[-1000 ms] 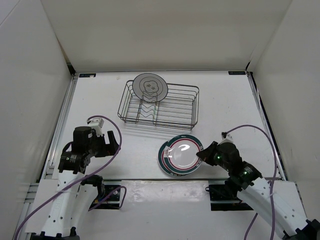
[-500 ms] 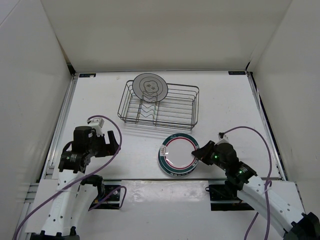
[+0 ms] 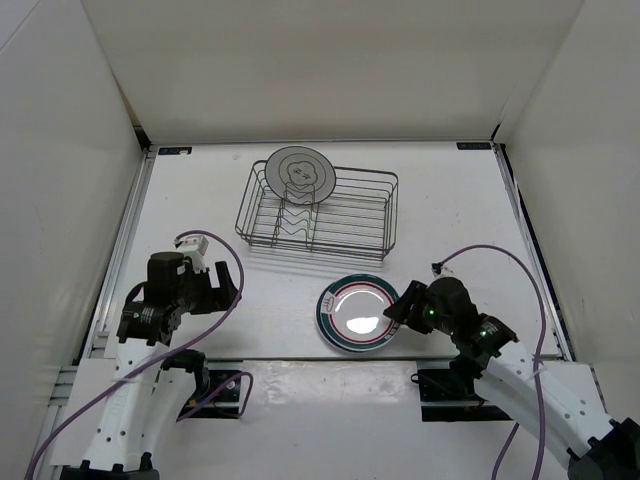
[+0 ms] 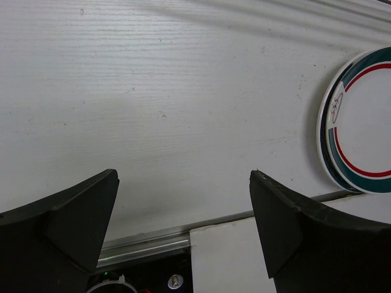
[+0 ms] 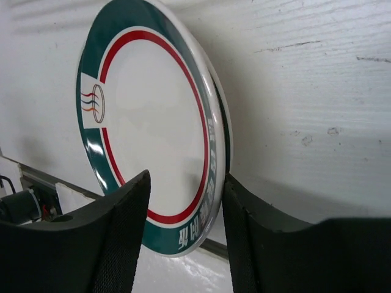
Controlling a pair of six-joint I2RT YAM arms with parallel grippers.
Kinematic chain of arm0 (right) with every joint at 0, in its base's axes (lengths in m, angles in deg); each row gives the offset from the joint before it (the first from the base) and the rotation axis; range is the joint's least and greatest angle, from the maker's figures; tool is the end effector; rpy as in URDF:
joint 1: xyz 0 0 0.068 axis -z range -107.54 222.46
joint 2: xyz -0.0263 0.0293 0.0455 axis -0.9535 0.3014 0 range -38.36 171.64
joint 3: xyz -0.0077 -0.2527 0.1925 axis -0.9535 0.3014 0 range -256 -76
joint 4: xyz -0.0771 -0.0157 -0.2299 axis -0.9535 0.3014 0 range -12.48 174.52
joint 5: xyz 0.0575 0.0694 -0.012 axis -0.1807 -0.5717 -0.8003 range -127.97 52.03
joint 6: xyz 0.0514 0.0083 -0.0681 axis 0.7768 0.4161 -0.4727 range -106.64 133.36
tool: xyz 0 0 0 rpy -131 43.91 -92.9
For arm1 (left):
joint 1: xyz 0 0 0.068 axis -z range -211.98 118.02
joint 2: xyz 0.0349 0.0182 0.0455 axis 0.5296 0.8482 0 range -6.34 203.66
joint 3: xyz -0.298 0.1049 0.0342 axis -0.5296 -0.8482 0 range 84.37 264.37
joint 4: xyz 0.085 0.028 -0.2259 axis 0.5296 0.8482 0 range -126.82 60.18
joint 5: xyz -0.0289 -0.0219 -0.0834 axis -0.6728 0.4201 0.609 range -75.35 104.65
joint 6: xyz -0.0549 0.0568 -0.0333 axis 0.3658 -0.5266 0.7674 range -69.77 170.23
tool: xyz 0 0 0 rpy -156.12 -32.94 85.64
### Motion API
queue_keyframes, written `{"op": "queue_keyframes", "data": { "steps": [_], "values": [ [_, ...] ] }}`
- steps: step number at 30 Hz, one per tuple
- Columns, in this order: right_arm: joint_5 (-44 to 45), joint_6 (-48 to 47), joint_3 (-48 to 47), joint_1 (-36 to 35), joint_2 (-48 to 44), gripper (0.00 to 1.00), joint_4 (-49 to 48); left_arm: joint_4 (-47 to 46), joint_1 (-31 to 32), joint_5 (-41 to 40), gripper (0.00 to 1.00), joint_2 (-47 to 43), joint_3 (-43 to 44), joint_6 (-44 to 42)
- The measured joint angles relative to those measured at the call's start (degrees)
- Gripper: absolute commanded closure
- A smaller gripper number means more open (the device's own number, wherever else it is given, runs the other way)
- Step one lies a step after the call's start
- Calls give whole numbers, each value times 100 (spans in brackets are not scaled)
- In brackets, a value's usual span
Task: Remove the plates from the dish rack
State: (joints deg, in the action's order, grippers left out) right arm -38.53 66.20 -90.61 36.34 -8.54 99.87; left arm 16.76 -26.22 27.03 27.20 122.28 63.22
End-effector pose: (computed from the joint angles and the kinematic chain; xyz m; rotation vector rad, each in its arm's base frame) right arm 0.0824 0.0610 0.1754 0.3387 2.3425 0.8251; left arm 0.0759 -0.0240 0.2500 -0.0557 2.4438 -0.4094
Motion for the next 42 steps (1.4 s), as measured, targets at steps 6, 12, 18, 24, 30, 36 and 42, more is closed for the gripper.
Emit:
{"op": "queue_keyframes", "data": {
  "steps": [6,12,18,24,30,36,42],
  "values": [
    [166,-393,-442,0,258,59,581,0,0,0,0,9,0,0],
    [619,-658,-619,0,350,78,925,0,0,0,0,13,0,0],
    [796,-715,-619,0,518,78,920,0,0,0,0,17,0,0],
    [767,-837,-619,0,682,74,909,0,0,0,0,20,0,0],
    [815,-1178,-1005,0,614,64,1248,0,0,2,0,90,0,20],
    [1113,-1784,-2096,0,374,61,1978,-2,85,-144,0,299,-83,262],
    [1639,-2286,-2800,0,-146,56,2879,184,304,-70,0,901,144,299]
  ]
}}
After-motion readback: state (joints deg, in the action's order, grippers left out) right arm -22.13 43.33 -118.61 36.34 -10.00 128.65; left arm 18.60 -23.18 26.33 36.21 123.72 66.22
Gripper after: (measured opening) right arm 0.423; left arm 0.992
